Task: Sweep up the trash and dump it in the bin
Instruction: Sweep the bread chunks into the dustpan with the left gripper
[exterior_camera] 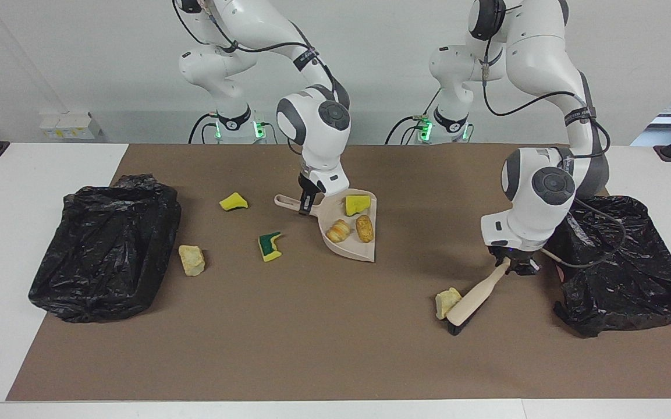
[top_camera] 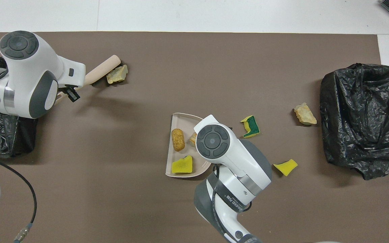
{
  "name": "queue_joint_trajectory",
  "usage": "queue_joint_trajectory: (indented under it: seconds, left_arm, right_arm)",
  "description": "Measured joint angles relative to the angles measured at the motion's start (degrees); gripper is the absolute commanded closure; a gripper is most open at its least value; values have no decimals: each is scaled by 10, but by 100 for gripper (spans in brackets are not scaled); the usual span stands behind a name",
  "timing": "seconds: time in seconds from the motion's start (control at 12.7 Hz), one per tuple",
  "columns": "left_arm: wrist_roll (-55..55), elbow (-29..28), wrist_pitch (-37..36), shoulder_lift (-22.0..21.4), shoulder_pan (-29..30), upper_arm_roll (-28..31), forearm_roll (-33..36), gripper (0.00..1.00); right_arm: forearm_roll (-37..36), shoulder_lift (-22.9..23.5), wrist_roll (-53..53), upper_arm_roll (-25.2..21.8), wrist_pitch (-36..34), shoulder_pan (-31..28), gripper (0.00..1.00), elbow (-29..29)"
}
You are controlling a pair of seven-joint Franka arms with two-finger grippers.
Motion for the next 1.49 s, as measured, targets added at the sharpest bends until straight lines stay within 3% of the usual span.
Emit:
queue_joint_trajectory:
  seconds: [0.24,0.55,0.79,1.18,1.49]
  left_arm:
    - [-15,-70,-10,-47,-48,-1,-5,100]
    - [-115,-154,-55,-106,-111,-2,-6,100]
    - [-176,-169,-99,-128,-154,-2,-44,100]
    - [-339,-173,-107,-139,-232,-2,-136,100]
    - [-421,-172,-164,-176,-236,2,-197,100]
  right_arm:
    - [0,0,0,0,0,0,100,0]
    - [0,0,2,-1,1,-1,100,-2]
    - [0,0,1,-1,5,-2,100,-6]
    - [0,0,-5,-2,15,-6,100,-15]
    - [1,0,-14,-2,22,-10,100,-18]
